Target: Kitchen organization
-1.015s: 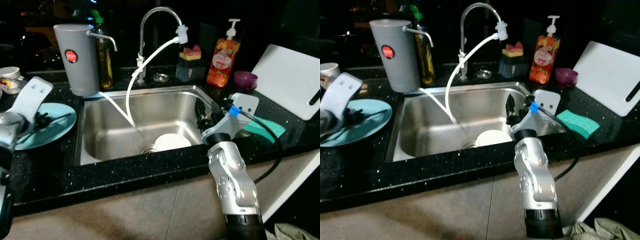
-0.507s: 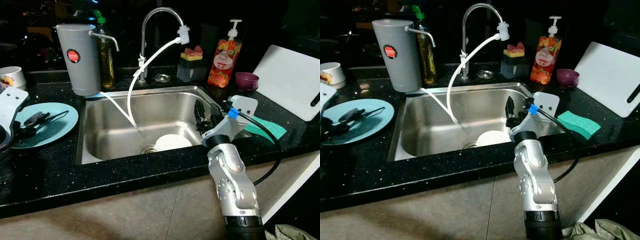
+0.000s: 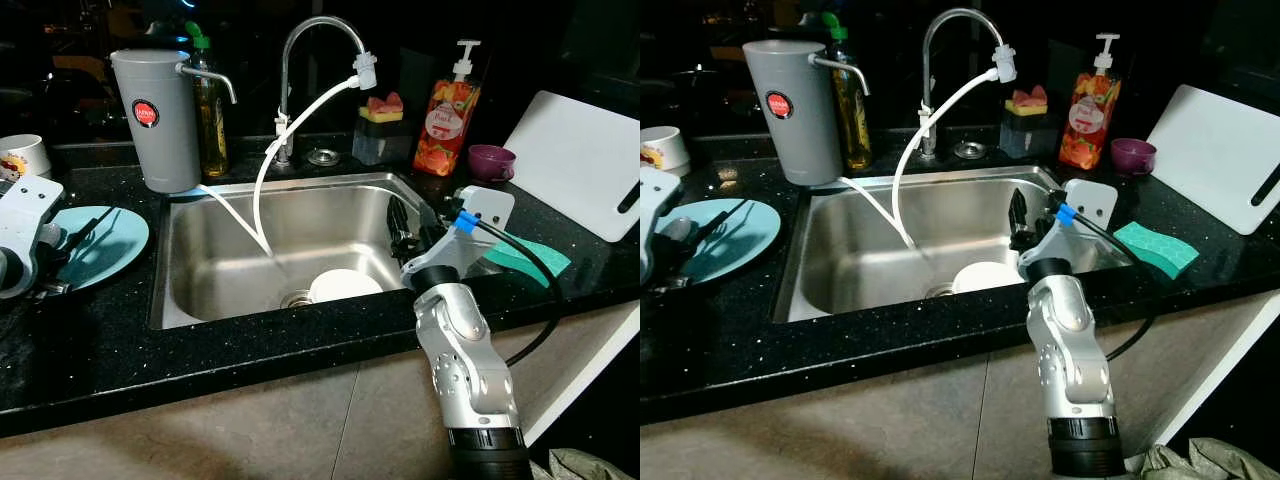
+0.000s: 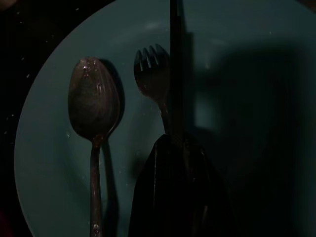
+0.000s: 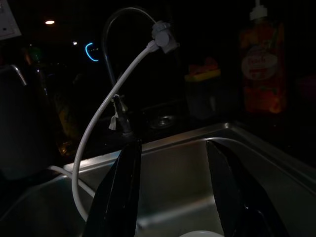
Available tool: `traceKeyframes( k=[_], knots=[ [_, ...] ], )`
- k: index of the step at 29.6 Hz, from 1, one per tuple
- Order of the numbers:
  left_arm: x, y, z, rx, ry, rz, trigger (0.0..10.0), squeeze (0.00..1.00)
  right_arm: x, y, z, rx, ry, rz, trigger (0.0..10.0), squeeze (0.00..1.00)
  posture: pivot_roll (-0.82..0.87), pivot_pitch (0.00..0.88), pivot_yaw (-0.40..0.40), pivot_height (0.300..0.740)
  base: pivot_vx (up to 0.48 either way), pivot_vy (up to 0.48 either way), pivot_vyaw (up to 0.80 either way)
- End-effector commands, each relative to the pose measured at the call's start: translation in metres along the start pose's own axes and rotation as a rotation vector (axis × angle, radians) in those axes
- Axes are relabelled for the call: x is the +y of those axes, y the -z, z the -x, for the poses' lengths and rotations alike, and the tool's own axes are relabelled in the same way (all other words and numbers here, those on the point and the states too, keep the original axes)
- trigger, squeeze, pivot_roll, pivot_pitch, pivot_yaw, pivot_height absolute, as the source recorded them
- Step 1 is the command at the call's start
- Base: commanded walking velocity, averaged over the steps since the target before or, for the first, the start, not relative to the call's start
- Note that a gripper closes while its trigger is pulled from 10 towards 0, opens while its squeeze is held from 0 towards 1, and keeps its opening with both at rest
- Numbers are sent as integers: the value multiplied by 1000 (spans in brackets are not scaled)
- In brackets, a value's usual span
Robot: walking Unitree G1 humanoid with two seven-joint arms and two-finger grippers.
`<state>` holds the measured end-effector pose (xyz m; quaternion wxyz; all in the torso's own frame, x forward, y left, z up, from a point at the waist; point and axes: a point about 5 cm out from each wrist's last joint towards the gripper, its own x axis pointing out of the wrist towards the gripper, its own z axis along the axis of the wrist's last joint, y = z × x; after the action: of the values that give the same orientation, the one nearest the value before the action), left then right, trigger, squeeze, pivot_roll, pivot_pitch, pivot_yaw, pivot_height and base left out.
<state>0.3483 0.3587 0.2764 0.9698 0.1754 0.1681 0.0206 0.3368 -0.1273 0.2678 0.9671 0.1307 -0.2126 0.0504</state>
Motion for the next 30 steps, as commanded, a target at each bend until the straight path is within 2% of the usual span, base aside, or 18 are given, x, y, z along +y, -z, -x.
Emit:
traceKeyframes(
  k=[1, 5, 6, 8, 11, 12, 13, 14, 15, 17, 18, 19, 20, 22, 23, 25, 27, 30],
  knots=[
    [-4, 0, -5, -16, -8, 32, 3098, 0, -2, 0, 1, 7, 3, 4, 10000, 0, 170, 112, -50, 740, 0, 0, 0],
    [-4, 0, -5, -16, -8, 32, 3098, 0, -2, 0, 1, 7, 3, 4, 10000, 0, 170, 112, -50, 740, 0, 0, 0],
    [-2, -8, -3, -63, -35, 46, 10000, 0, -2, 1, 1, 7, 2, 4, 10000, 0, 172, 112, -51, 740, 0, 0, 0],
    [10, -42, 7, -233, -145, 84, 10000, 0, -2, 1, 1, 8, -1, 3, 10000, 0, 173, 113, -53, 740, 0, 0, 0],
    [17, -54, 14, -282, -219, 67, 10000, 0, -1, 1, 1, 8, -1, 2, 10000, 0, 174, 114, -53, 740, 0, 0, 0],
    [22, -62, 19, -305, -298, 10, 10000, 0, -1, 1, 1, 9, -2, 2, 10000, 0, 176, 115, -53, 740, 0, 0, 0],
    [26, -68, 23, -311, -388, -96, 10000, 0, -1, 1, 1, 9, -2, 1, 10000, 0, 178, 115, -53, 740, 0, 0, 0],
    [26, -68, 23, -311, -388, -96, 10000, 0, -1, 1, 1, 9, -2, 1, 10000, 0, 178, 115, -53, 740, 0, 0, 0],
    [25, -73, 25, -326, -428, -151, 10000, 0, -1, 2, 1, 11, -2, 0, 10000, 0, 179, 118, -54, 740, 0, 0, 0],
    [20, -78, 24, -341, -408, -143, 10000, 0, 0, 2, 1, 12, -3, -1, 10000, 0, 179, 118, -54, 740, 0, 0, 0],
    [12, -82, 22, -356, -339, -84, 10000, 0, 0, 2, 0, 13, -3, -2, 10000, 0, 177, 119, -55, 740, 0, 0, 0],
    [12, -82, 22, -356, -339, -84, 10000, 0, 0, 2, 0, 13, -3, -2, 10000, 0, 177, 119, -55, 740, 0, 0, 0],
    [-2, -85, 17, -372, -218, -1, 10000, 0, -1, 2, 0, 13, -2, -2, 10000, 0, 177, 120, -57, 740, 0, 0, 0],
    [-45, -95, 6, -421, 58, 123, 10000, 0, -2, 1, -1, 11, 1, -1, 10000, 0, 176, 125, -65, 740, 0, 0, 0],
    [-45, -95, 6, -421, 58, 123, 10000, 0, -2, 1, -1, 11, 1, -1, 10000, 0, 176, 125, -65, 740, 0, 0, 0],
    [-77, -101, -5, -444, 197, 176, 10000, 0, -2, 1, -2, 11, 1, 0, 10000, 0, 173, 127, -69, 740, 0, 0, 0],
    [-103, -101, -19, -434, 242, 172, 10000, 0, -1, 0, -3, 10, -4, 0, 10000, 0, 166, 128, -70, 740, 0, 0, 0],
    [-110, -101, -22, -430, 245, 165, 10000, 0, -1, -1, -3, 9, -6, 0, 10000, 0, 166, 128, -70, 740, 0, 0, 0]
  ],
)
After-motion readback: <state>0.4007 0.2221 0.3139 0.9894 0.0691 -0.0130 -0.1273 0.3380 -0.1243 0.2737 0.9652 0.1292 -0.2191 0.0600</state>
